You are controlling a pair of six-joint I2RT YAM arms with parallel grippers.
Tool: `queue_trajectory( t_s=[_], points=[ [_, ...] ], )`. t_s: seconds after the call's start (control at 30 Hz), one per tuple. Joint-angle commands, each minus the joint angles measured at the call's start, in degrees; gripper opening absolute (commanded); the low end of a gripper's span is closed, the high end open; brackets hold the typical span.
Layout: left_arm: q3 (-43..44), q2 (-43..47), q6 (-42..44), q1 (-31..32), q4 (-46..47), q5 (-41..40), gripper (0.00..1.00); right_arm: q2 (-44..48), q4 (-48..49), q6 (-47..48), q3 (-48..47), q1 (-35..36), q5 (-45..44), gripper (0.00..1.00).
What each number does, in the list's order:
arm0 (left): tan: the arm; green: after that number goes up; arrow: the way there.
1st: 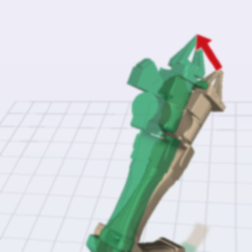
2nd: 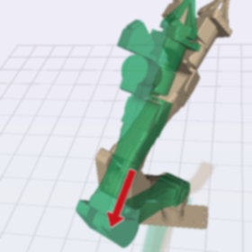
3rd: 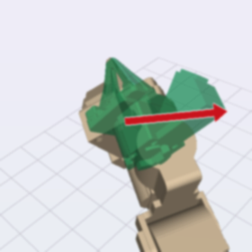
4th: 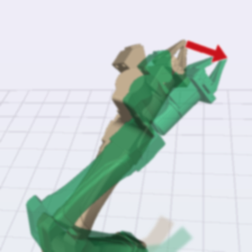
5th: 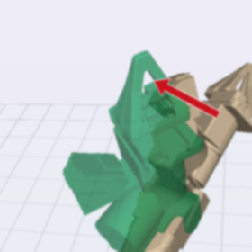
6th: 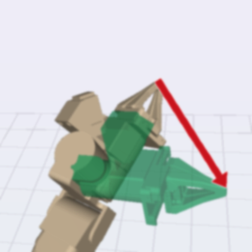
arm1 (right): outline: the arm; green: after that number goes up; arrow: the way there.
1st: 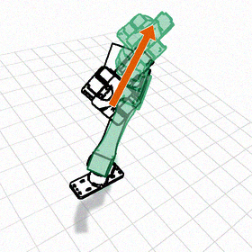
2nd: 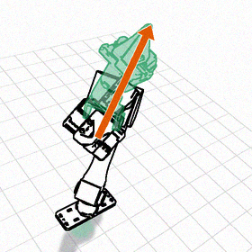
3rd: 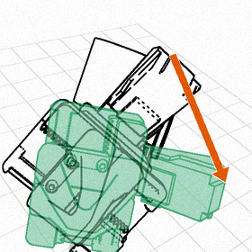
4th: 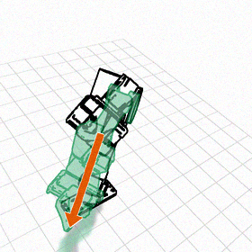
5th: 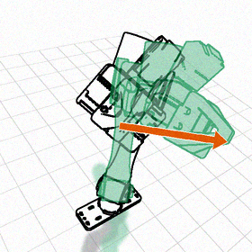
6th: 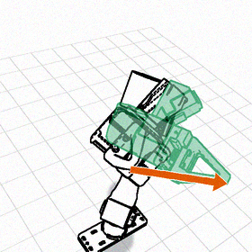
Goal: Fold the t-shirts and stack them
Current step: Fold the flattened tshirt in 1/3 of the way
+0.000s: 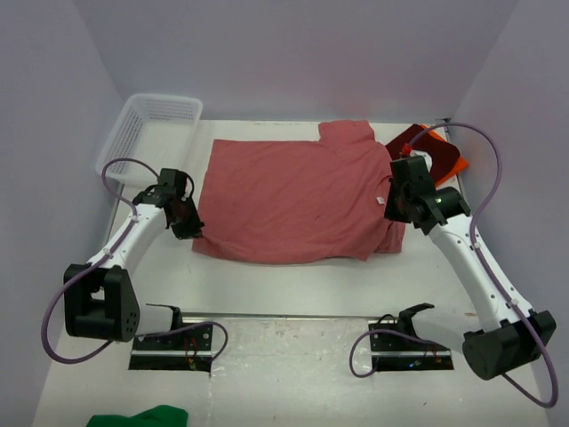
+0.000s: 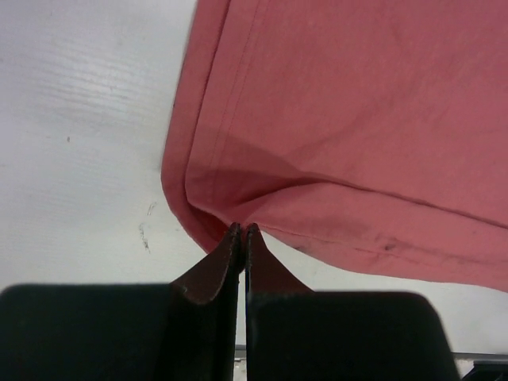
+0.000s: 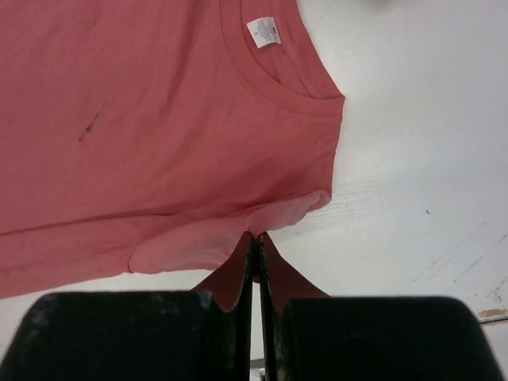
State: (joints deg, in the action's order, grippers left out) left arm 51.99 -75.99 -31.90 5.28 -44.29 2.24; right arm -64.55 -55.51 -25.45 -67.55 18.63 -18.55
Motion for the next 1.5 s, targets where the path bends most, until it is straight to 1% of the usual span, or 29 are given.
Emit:
queue_trajectory(
  t_s=[0.0,0.17,0.23,0.27,0.37,0.63,0.8,0.97,1.1,1.47],
  points=[
    [4.5,-2.0,-1.1,0.0,2.4,-1.0,0.00,-3.1,3.6,0.0,-4.0,-1.2,-2.5,0.00],
    [8.6,-7.0,-0.3,0.0,2.3,-1.8,0.00,-7.8,4.2,0.8,-7.1,-3.6,-3.1,0.00],
    [10.3,-8.9,0.1,0.0,2.2,-2.0,0.00,-9.1,5.0,1.4,-8.1,-5.2,-2.1,0.00],
    [10.8,-9.5,0.0,0.0,2.3,-3.5,0.00,-9.6,5.2,1.6,-8.6,-5.7,-1.6,0.00],
    [12.8,-12.4,0.1,0.0,2.5,-3.5,0.00,-12.4,5.3,2.4,-10.4,-7.6,-0.8,0.00],
    [18.7,-20.1,-0.1,0.0,2.2,-3.1,0.00,-20.3,6.3,3.7,-15.0,-8.6,0.6,0.00],
    [22.3,-22.5,-0.3,0.0,1.1,-3.1,0.00,-25.3,6.7,4.0,-18.5,-8.9,0.7,0.00],
    [24.1,-23.8,-0.6,-0.1,0.6,-4.6,0.00,-28.3,7.0,4.4,-20.9,-8.9,1.7,0.00],
    [27.0,-26.7,-0.8,-0.1,-1.1,-4.5,0.00,-30.7,6.9,4.5,-23.2,-9.1,1.9,0.00],
    [28.1,-28.2,-1.9,-0.3,-1.8,-6.6,0.00,-36.2,6.3,5.6,-27.5,-10.3,2.4,0.00]
  ],
)
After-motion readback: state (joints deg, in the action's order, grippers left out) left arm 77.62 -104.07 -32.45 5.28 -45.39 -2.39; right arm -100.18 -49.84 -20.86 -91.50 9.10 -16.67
